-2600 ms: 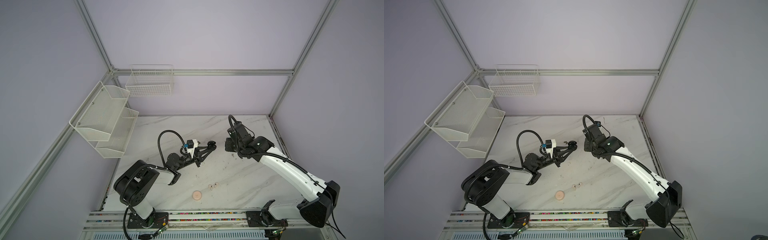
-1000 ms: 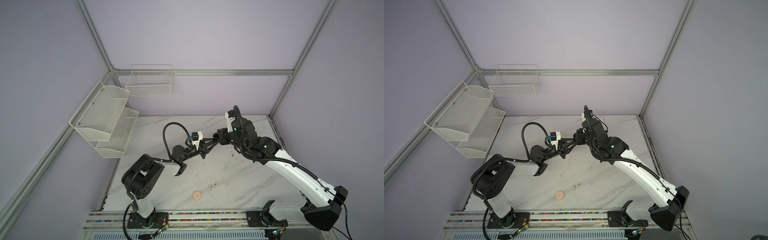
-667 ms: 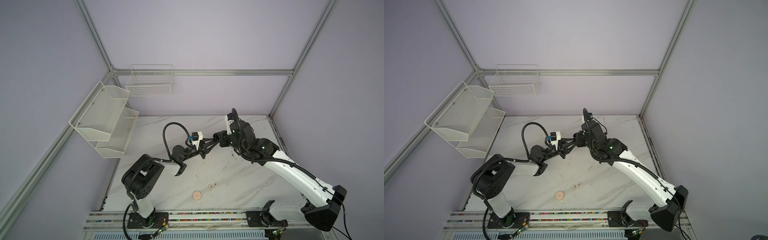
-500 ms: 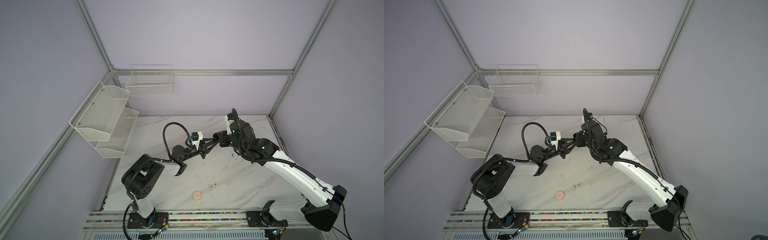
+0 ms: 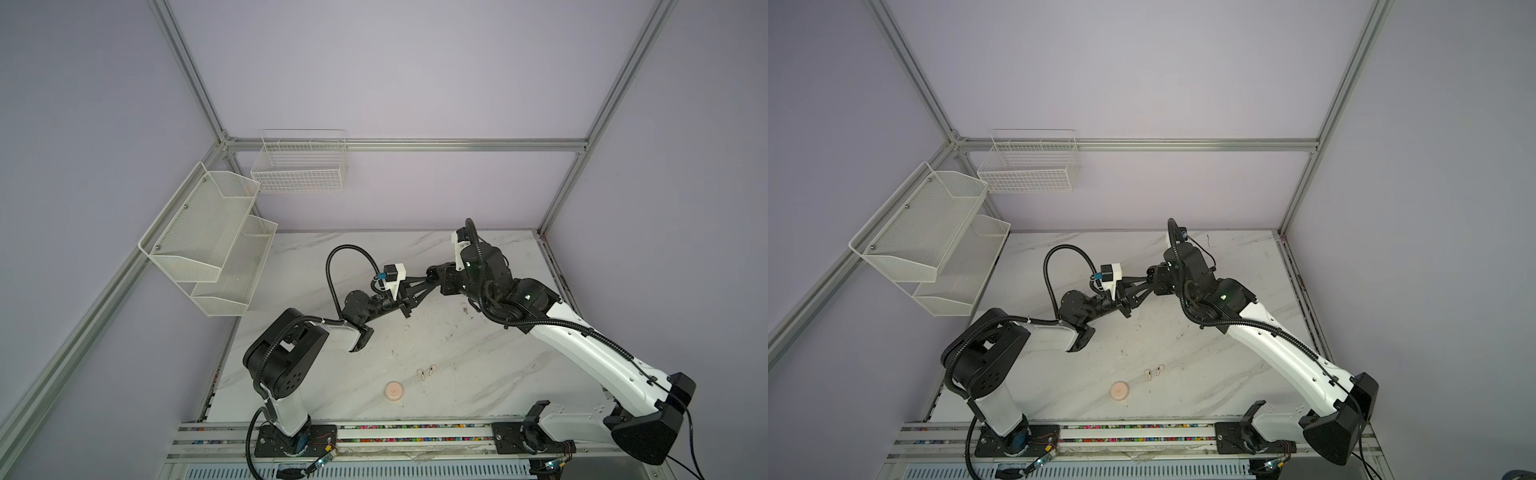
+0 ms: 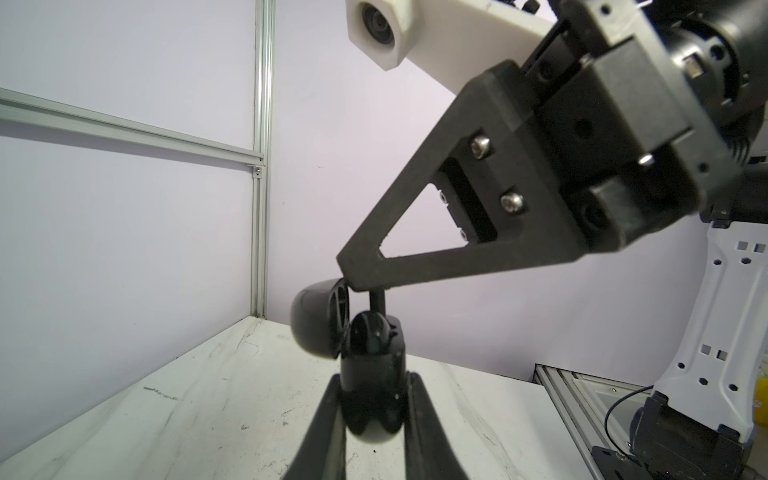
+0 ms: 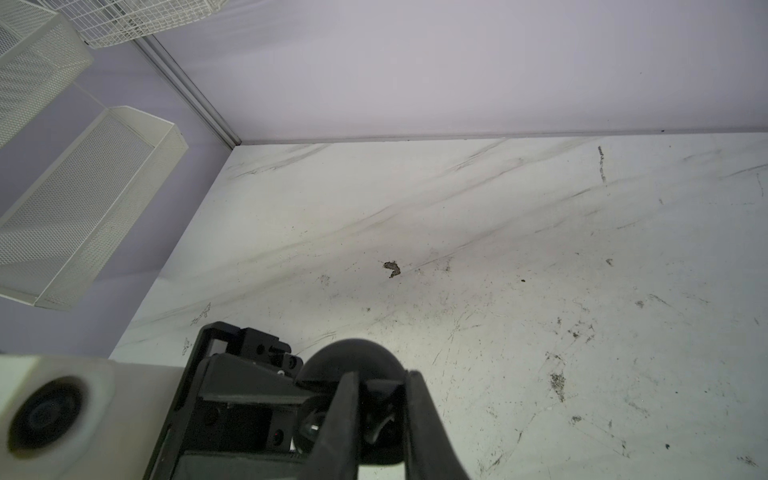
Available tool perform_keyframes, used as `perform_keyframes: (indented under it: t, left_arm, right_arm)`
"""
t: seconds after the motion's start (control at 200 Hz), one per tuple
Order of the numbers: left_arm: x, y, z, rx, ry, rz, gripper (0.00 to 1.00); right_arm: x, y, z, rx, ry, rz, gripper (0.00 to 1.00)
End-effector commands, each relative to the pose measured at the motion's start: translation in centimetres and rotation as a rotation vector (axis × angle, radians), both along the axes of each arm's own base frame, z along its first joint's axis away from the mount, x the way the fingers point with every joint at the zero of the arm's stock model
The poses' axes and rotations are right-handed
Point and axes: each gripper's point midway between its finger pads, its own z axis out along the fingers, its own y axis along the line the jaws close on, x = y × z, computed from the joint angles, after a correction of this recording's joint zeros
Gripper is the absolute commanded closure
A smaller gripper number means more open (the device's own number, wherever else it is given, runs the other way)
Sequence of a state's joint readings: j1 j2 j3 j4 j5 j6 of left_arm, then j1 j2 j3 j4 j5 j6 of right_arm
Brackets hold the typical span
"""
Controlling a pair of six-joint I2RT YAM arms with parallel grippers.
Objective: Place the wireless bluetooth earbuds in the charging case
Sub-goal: 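Lower the black earbud into the open case held by the left gripper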
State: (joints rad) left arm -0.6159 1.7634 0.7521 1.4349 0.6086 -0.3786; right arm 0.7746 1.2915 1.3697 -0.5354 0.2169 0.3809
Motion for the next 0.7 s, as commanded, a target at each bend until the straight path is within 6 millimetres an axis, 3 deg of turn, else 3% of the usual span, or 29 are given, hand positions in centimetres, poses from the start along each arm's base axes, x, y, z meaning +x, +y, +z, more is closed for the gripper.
perform_keyframes:
  t: [0.0,0.695]
  left_arm:
    - [-0.8,0.4,4.7,-0.085,-0.139,-0.004,1.00]
    - [-1.0,0.4,4.9,-0.089,-0.138,-0.008,1.00]
  right_arm:
    - [-0.6,-0.4,0.2,0.018,0.002,-0.005,0.85]
    - [-0.5,0.9,-1.2,0.043,0.028,0.004,0.85]
